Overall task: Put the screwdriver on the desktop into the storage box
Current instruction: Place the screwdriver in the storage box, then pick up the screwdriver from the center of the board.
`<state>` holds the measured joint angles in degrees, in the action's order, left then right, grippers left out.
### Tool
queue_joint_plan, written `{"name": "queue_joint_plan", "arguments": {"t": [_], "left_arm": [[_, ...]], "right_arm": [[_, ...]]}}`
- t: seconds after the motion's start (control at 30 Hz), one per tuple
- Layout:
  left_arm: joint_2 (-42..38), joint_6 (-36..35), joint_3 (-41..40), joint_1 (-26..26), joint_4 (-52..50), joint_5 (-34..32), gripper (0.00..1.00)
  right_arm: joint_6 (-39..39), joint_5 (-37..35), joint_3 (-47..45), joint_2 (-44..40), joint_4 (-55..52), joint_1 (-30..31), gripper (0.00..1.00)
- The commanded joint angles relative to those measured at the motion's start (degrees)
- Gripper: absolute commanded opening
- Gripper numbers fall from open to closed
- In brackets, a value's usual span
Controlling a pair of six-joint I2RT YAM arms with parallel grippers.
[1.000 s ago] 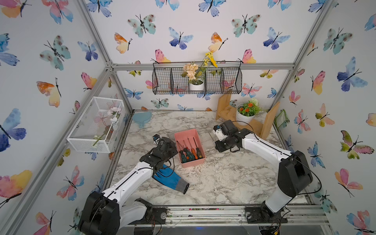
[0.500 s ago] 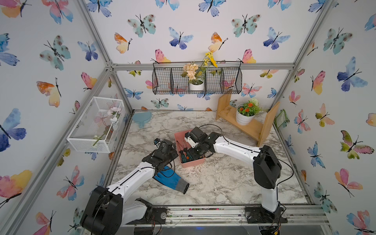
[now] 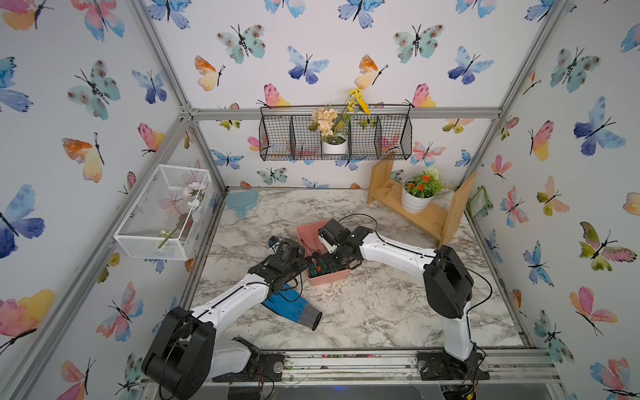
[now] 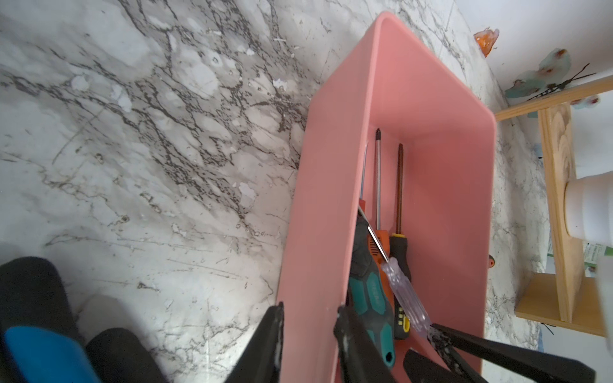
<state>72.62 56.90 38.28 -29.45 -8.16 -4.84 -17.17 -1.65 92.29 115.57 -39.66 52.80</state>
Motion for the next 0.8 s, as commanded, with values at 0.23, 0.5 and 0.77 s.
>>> {"name": "queue_joint_plan", "arguments": {"t": [0.23, 0.5, 0.77], "left_arm": [[2.2, -1.5, 1.1, -1.1, -1.2, 0.1, 0.22], [2.4, -2.5, 1.1, -1.0, -1.0, 0.0, 0.19], [0.6, -3.0, 0.3, -1.2, -1.3, 0.1, 0.23]], "right_arm": [[4.3, -7.9, -6.8, -11.0, 7.0, -1.9, 0.55], [7.4, -3.2, -15.4, -14.1, 12.3, -19.8, 0.63], [6.3, -7.8, -4.5, 0.1, 8.9, -23.2, 0.50]]}}
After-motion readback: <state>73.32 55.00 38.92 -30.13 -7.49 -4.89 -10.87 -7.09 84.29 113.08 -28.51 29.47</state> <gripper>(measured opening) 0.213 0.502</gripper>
